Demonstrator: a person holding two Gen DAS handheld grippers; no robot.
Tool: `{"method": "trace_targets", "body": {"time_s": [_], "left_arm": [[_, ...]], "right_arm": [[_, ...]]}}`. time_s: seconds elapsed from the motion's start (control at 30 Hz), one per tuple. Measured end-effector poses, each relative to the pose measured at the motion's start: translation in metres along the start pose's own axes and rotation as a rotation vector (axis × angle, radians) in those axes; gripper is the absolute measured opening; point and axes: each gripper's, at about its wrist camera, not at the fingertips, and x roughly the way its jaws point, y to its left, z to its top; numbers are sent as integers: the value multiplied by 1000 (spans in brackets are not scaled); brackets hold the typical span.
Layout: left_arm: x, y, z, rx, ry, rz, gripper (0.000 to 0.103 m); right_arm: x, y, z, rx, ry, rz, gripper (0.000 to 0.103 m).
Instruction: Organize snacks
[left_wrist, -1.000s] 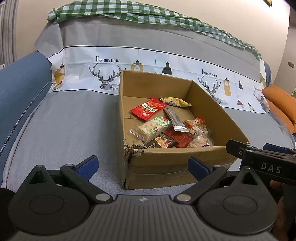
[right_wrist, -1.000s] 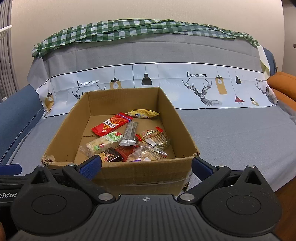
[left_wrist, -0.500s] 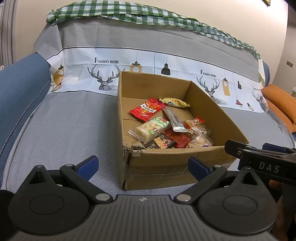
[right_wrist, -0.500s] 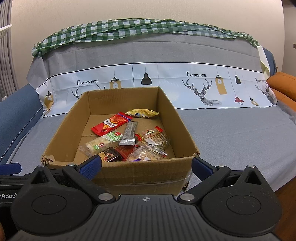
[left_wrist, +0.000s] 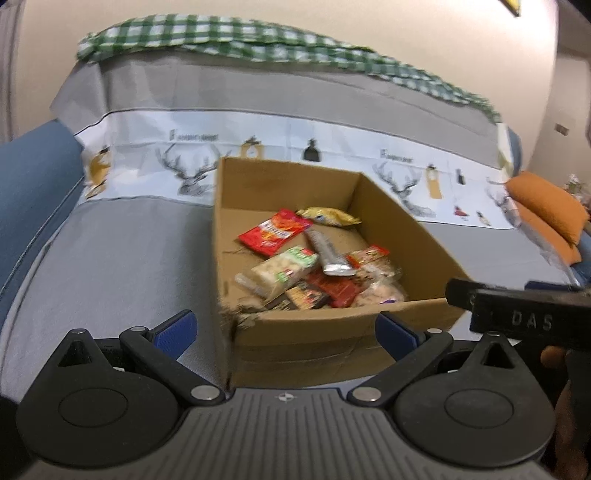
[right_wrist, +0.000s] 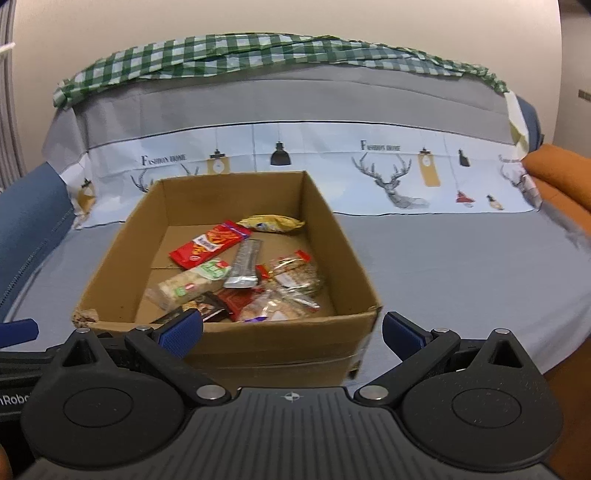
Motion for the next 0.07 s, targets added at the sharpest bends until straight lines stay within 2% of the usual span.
{"method": "trace_targets", "body": {"time_s": [0.07], "left_arm": [[3,-3,-1,30,-9,-21,103]], "right_arm": [[-3,-2,3,-4,-15,-20,102]]}}
